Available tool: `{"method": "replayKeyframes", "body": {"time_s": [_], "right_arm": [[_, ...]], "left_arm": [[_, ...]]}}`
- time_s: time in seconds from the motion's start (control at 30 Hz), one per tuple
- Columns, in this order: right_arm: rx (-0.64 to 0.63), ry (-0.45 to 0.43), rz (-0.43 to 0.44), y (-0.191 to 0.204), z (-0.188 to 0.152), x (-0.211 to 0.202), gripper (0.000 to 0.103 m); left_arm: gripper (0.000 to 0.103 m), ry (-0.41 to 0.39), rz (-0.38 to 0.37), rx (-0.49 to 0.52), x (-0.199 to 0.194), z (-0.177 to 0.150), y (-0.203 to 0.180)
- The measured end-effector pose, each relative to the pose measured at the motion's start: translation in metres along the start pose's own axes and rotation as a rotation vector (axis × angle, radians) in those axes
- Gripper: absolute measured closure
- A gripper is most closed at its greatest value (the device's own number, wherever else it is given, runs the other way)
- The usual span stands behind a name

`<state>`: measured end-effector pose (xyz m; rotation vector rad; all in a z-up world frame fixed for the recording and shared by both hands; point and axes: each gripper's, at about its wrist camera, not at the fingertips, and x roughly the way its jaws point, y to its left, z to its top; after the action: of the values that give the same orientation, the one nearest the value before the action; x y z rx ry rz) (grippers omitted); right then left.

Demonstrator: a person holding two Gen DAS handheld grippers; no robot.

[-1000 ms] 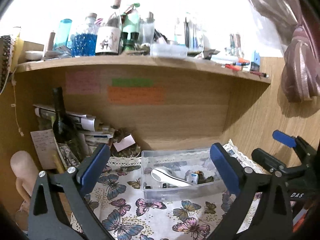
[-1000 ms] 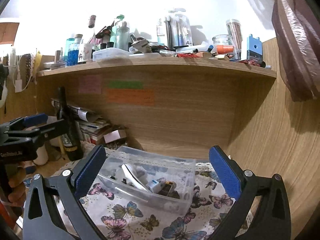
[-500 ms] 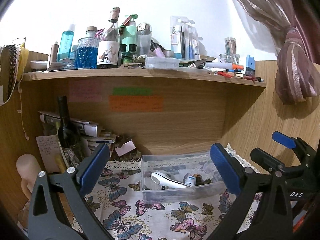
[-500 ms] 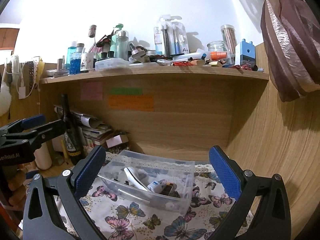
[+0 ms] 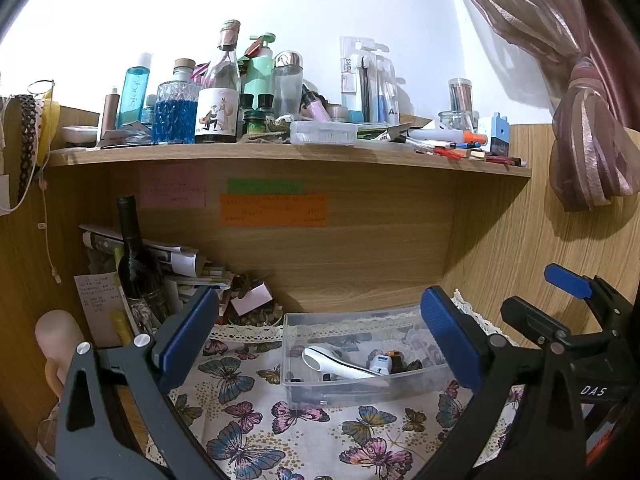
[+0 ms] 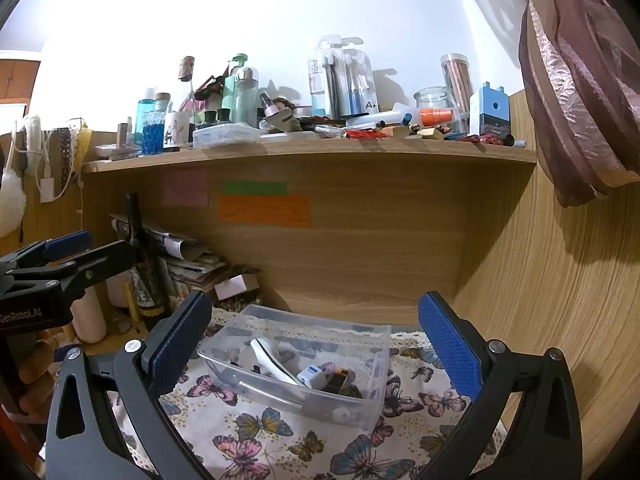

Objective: Organize rigid objects

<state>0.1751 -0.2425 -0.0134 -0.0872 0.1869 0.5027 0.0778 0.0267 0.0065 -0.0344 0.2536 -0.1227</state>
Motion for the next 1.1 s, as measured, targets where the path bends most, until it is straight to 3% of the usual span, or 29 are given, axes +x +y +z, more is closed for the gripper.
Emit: {"method": "replayKeyframes", "body": {"time_s": [1.1], "right_arm": [[-0.002, -0.004, 0.000, 0.0023, 0.0006, -0.0010, 0.000]], "left_arm": [[0.000, -0.007, -0.003, 0.005, -0.0053, 0.0008, 0.0011]]}}
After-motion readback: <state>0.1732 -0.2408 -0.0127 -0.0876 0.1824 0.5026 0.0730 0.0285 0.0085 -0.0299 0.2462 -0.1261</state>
